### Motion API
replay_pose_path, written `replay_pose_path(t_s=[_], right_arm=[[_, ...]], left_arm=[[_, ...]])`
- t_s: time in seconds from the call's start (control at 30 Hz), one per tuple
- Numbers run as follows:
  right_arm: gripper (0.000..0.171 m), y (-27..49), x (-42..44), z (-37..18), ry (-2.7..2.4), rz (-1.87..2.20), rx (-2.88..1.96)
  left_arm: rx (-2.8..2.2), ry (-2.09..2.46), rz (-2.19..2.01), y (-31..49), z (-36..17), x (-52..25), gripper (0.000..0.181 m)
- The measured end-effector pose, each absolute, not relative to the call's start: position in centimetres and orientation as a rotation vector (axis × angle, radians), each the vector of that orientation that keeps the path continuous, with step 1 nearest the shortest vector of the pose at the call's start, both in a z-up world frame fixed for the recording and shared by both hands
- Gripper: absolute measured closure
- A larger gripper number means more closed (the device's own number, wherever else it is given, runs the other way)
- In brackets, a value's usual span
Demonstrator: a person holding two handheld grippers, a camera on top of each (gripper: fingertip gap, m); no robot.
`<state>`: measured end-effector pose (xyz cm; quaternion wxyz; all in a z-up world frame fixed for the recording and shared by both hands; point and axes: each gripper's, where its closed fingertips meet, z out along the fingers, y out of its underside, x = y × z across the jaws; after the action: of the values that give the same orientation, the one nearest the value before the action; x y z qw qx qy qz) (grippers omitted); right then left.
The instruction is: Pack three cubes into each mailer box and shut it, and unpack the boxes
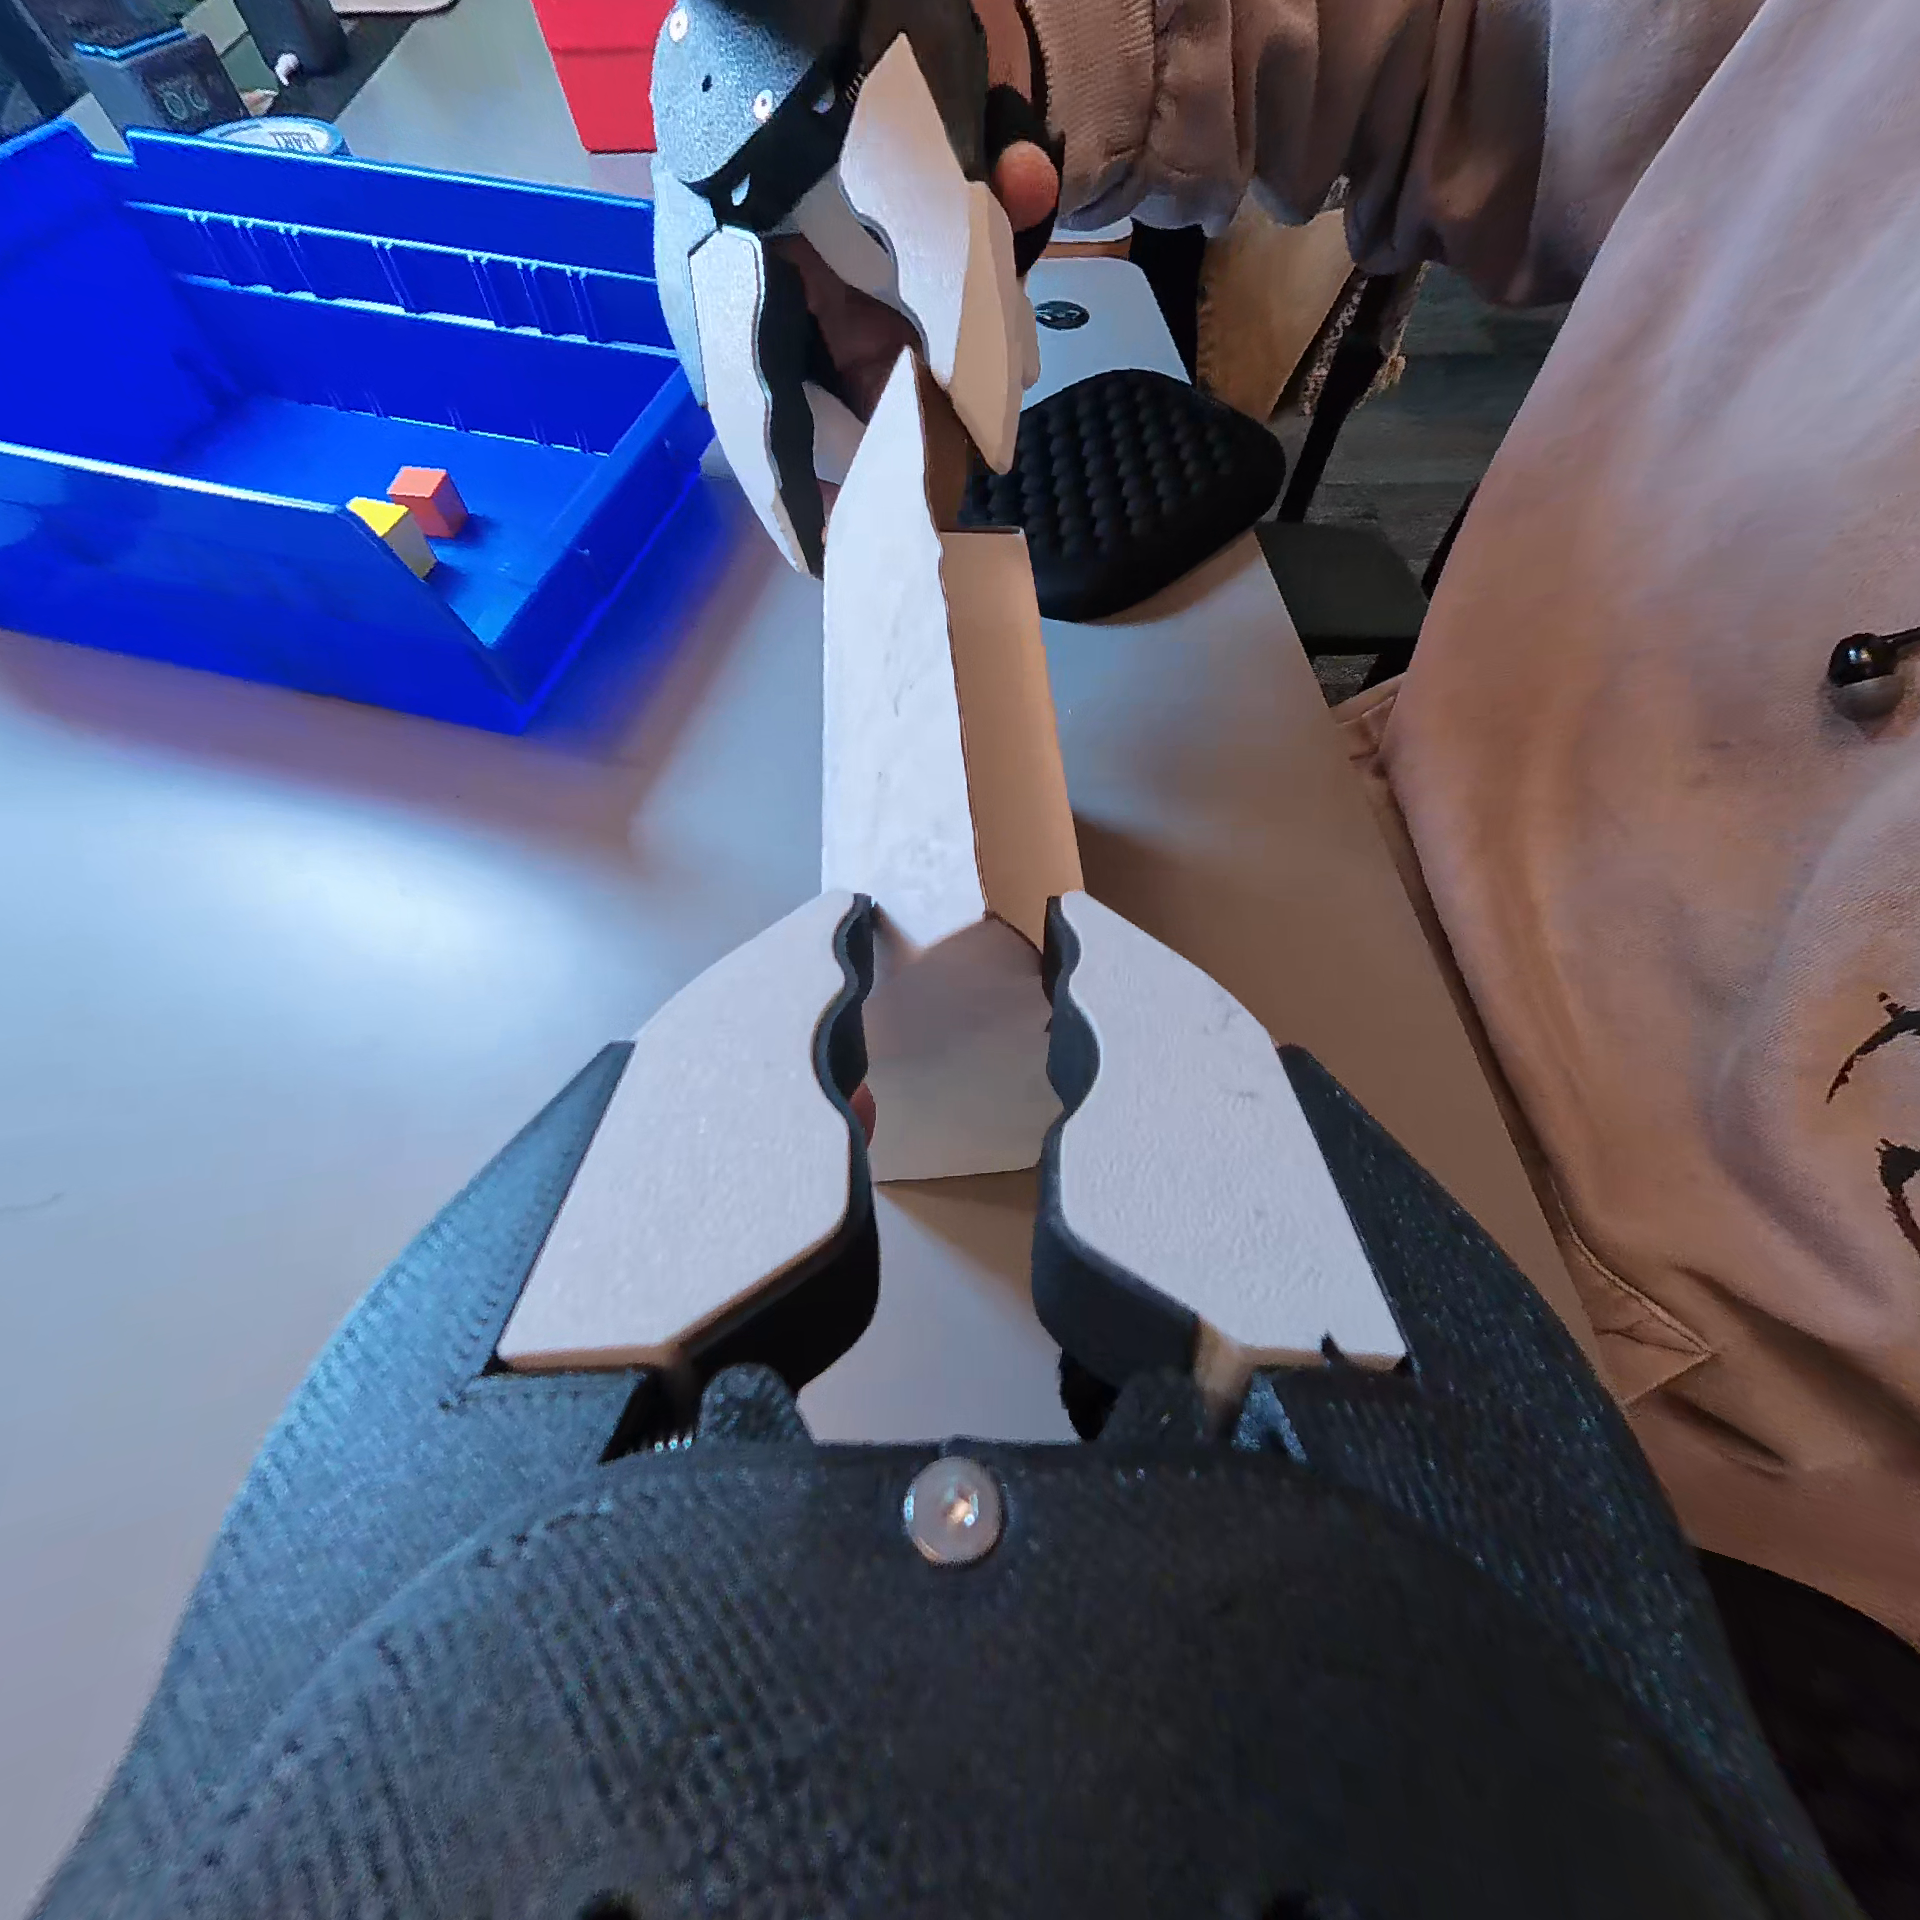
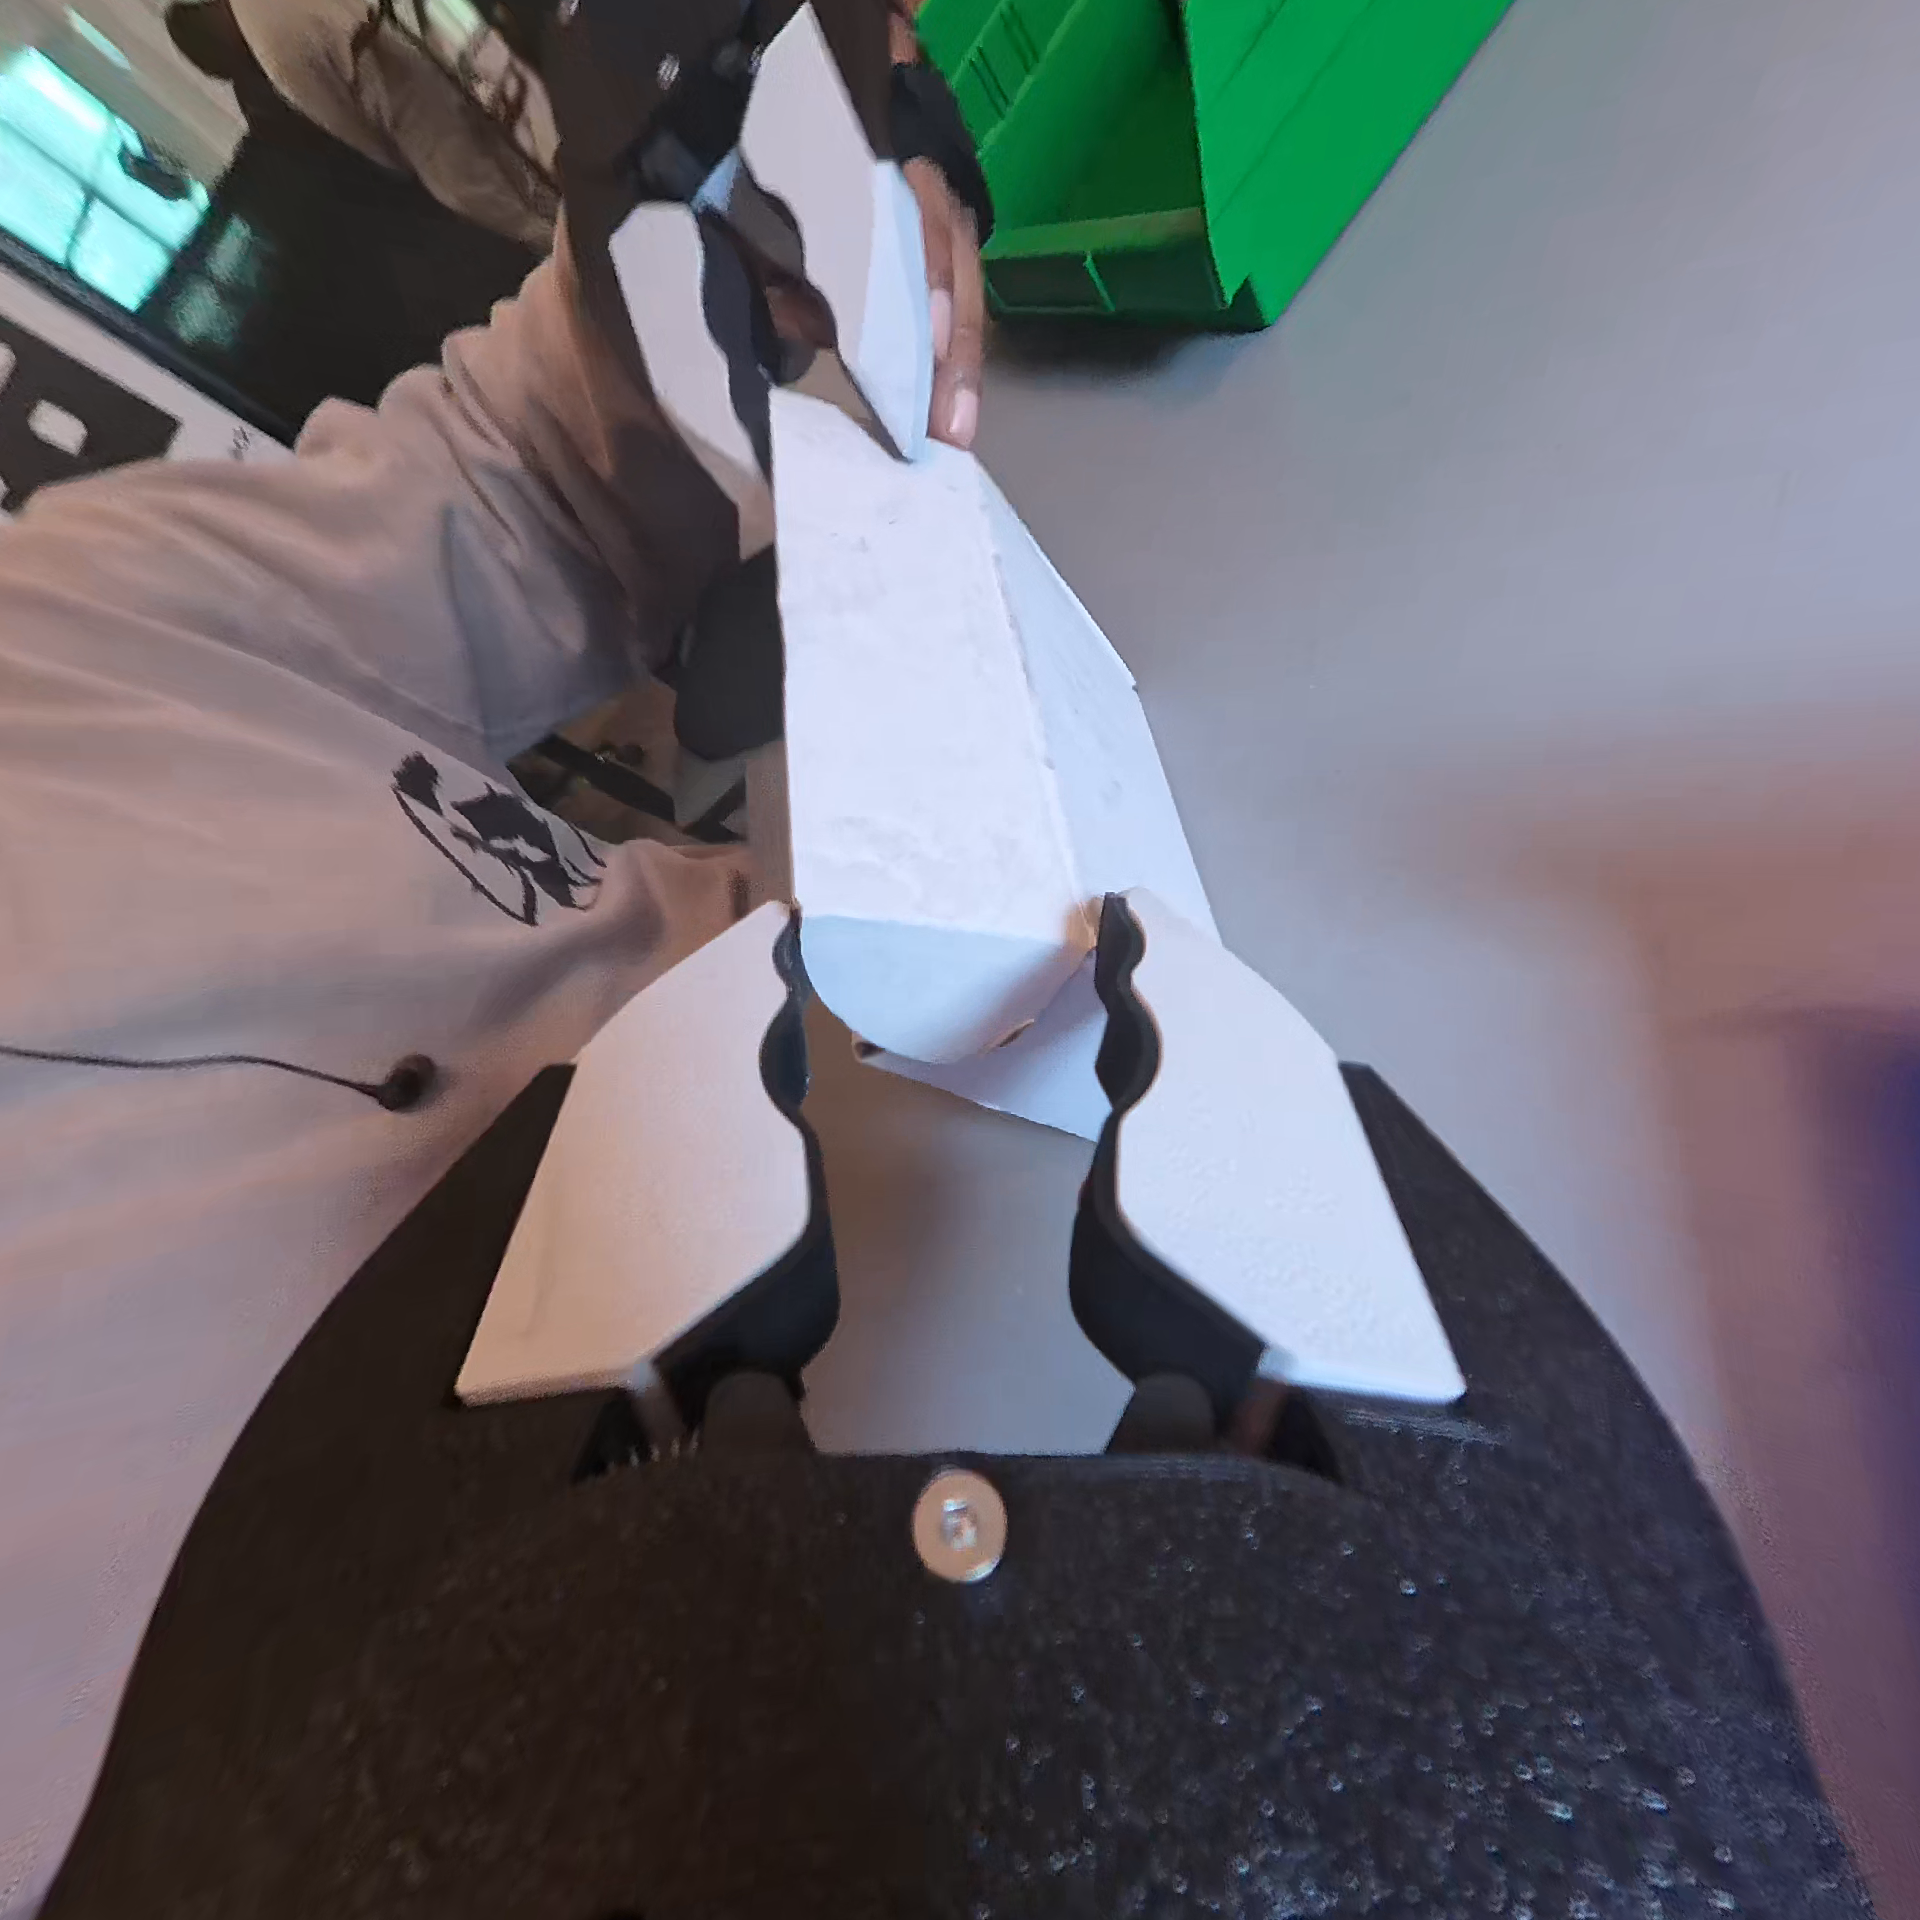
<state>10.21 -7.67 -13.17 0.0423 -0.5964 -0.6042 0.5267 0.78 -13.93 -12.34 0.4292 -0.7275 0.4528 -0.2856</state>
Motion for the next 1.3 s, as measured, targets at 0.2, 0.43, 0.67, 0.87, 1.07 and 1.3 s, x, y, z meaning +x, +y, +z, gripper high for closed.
replay_pose_path(t_s=[0.2, 0.43, 0.67, 0.87, 1.07, 1.3], right_arm=[[0.123, -7.4, 10.6, -12.5, -2.032, 1.374, -1.378], [0.138, -7.8, 10.4, -12.0, -1.989, 1.472, -1.42], [0.14, -7.5, 9.9, -11.7, -1.808, 1.568, -1.742], [0.141, -7.1, 9.5, -11.6, -1.692, 1.59, -1.905], [0.14, -7.7, 9.9, -11.6, -1.761, 1.557, -1.79], [0.14, -7.8, 10.0, -11.7, -1.801, 1.551, -1.718]], left_arm=[[-1.802, 1.115, -0.774, -13.8, -12.2, 0.7, 0.151], [-1.808, 1.039, -0.865, -13.5, -11.9, 0.5, 0.151], [-1.872, 0.89, -0.929, -13.1, -11.6, 0.5, 0.152], [-1.957, 0.776, -1.002, -12.7, -11.4, 0.4, 0.153], [-1.923, 0.794, -0.975, -13.1, -11.3, 0.6, 0.153], [-1.888, 0.804, -0.904, -13.2, -11.3, 0.6, 0.155]])
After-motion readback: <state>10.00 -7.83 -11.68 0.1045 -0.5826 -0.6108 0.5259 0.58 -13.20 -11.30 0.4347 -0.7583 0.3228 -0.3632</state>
